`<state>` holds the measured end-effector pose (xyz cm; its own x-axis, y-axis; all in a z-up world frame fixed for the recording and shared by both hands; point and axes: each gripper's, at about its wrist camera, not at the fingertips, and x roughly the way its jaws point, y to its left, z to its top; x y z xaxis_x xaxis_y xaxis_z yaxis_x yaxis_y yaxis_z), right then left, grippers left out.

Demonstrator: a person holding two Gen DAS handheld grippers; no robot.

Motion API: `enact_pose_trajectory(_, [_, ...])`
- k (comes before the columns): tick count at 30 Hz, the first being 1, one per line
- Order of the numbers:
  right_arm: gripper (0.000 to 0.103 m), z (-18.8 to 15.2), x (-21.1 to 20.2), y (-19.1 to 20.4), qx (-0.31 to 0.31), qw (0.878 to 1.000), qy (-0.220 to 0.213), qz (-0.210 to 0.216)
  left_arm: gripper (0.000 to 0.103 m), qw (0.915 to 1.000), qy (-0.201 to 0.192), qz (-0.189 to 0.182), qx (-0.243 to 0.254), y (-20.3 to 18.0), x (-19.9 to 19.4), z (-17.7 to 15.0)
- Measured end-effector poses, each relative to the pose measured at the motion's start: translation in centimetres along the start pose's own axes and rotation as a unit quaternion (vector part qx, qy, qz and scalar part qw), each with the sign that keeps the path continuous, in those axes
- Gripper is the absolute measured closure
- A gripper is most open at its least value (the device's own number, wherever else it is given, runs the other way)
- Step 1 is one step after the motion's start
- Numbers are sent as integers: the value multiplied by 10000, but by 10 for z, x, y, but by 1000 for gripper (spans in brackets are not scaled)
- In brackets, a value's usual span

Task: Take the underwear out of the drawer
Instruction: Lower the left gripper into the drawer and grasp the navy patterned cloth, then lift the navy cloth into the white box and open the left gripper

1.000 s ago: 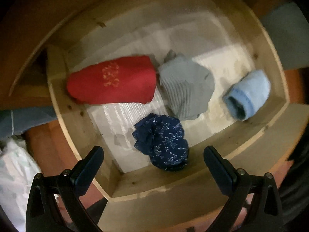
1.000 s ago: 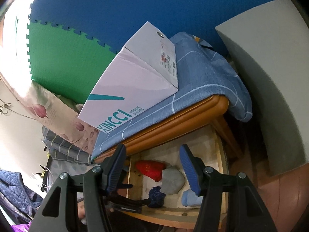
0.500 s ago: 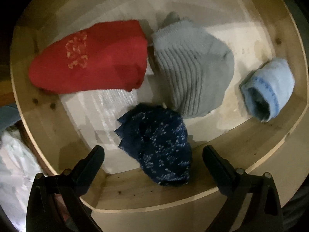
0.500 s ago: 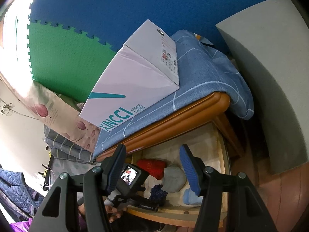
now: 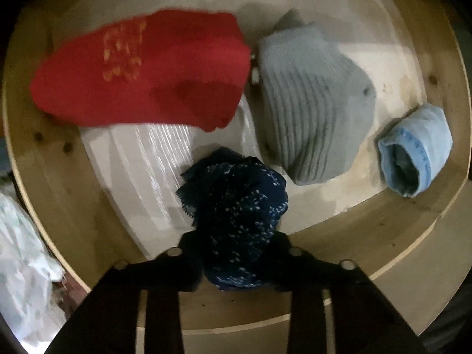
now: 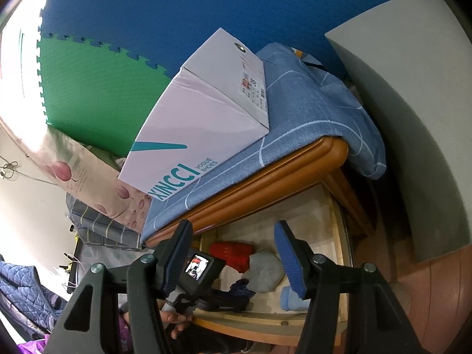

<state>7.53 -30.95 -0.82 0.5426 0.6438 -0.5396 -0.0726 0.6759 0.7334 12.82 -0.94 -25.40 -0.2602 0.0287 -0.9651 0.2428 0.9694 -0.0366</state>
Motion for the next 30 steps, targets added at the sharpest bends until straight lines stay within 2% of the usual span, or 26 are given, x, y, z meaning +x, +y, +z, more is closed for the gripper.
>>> enact_pose_trajectory(5, [44, 0, 1, -2, 45, 10000, -5, -20, 80, 9968, -781, 118, 149, -9, -33, -21])
enact_pose_trajectory(8, [44, 0, 1, -4, 92, 9999, -1, -44, 80, 9916, -1285, 103, 134, -12, -56, -39])
enact_pose_trajectory(12, [44, 0, 4, -5, 133, 9998, 52, -99, 80, 9843, -1743, -256, 50, -15, -78, -64])
enact_pose_trajectory(19, [44, 0, 4, -9, 228, 9996, 44, -147, 80, 9648, -2539, -686, -54, -10, -122, -104])
enact_pose_trajectory(23, [44, 1, 3, -11, 286, 9995, 36, -142, 80, 9536, -2903, -797, -83, -21, -145, -117])
enact_pose_trajectory(30, [44, 1, 0, -14, 341, 9994, 9, -102, 79, 9358, -3410, -890, 70, -29, -206, -139])
